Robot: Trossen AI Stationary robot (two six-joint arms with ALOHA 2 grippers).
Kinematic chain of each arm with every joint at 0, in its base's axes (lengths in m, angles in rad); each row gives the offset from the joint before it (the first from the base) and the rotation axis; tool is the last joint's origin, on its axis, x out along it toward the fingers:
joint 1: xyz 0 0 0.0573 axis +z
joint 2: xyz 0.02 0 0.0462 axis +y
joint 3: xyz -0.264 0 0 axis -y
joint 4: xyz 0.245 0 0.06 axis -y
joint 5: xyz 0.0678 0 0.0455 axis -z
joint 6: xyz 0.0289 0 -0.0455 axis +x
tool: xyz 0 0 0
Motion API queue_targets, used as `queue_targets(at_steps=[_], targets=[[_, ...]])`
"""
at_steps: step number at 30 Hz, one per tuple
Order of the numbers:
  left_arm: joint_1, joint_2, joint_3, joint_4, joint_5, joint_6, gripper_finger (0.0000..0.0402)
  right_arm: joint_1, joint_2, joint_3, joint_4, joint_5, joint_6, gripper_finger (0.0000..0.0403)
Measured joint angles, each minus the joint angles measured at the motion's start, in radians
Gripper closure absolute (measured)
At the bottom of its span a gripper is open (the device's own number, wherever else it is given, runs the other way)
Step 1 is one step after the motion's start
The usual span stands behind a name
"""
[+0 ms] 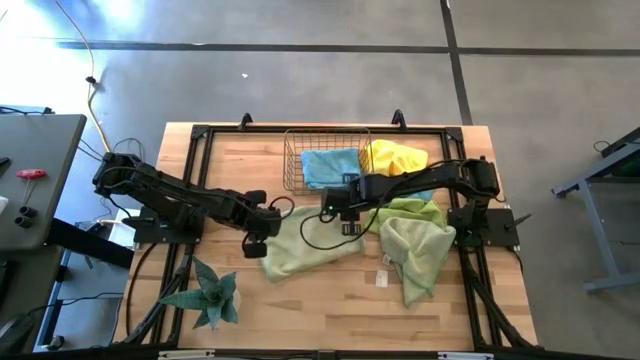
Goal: Fold microfiber towels
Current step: Fold the left light green towel
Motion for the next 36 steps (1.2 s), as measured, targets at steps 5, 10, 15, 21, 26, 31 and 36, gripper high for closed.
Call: queue_targets(at_steps=[5,10,15,21,26,31,36], targets=[[0.001,0.0,0.0,0.008,0.001,-0.135,0.0276,0.011,-0.003,0.051,-0.198,-0.035,0.364,0.0263],[-0.016,0.0,0.0,0.072,0.127,-0.224,0.0271,0.071,-0.004,0.014,-0.213,-0.119,0.592,0.0265],[-0.085,0.0,0.0,0.193,0.148,-0.249,0.0271,0.147,-0.003,-0.05,-0.151,-0.147,0.802,0.0265],[-0.171,0.0,0.0,0.262,0.133,-0.246,0.0271,0.248,-0.003,-0.069,-0.156,-0.127,1.139,0.0265],[-0.207,0.0,0.0,0.266,0.067,-0.246,0.0271,0.314,-0.003,-0.069,-0.129,-0.043,1.358,0.0265],[-0.215,0.003,0.0,0.267,0.007,-0.247,0.0271,0.348,0.009,-0.069,-0.116,0.071,1.532,0.0265],[-0.222,0.056,0.0,0.276,0.007,-0.271,0.0271,0.37,0.045,-0.069,-0.083,0.065,1.626,0.0265]])
